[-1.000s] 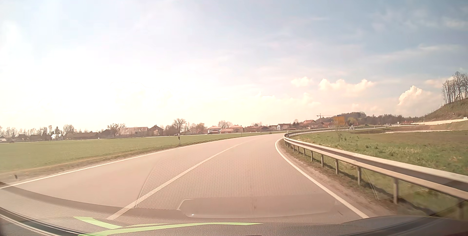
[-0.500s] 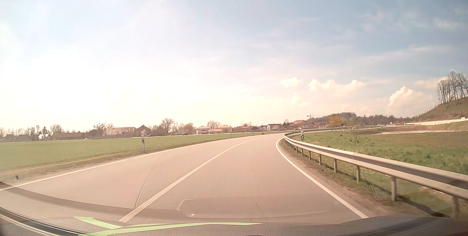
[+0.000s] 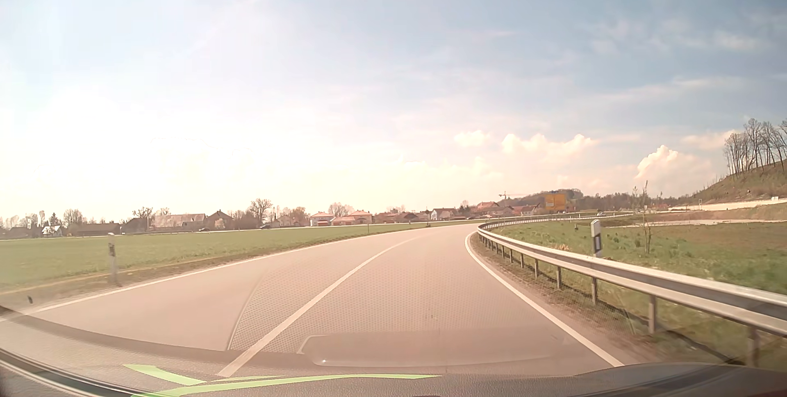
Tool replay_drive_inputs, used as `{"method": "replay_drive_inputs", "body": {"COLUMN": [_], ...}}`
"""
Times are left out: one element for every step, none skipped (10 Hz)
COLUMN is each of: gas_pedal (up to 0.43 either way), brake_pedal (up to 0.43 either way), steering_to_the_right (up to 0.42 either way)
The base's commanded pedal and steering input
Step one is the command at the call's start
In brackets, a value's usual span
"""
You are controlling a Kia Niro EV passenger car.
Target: Follow the waypoints while adhering to traffic rules and regulations
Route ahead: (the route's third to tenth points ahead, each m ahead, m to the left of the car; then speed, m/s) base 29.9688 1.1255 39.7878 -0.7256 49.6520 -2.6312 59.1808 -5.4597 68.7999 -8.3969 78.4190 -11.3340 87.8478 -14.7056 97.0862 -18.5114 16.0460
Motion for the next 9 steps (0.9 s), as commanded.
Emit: {"method": "replay_drive_inputs", "body": {"gas_pedal": [0.189, 0.189, 0.189, 0.189, 0.189, 0.189, 0.189, 0.189, 0.189], "brake_pedal": [0.000, 0.000, 0.000, 0.000, 0.000, 0.000, 0.000, 0.000, 0.000], "steering_to_the_right": [0.022, 0.022, 0.022, 0.022, 0.022, 0.022, 0.022, 0.022, 0.022]}}
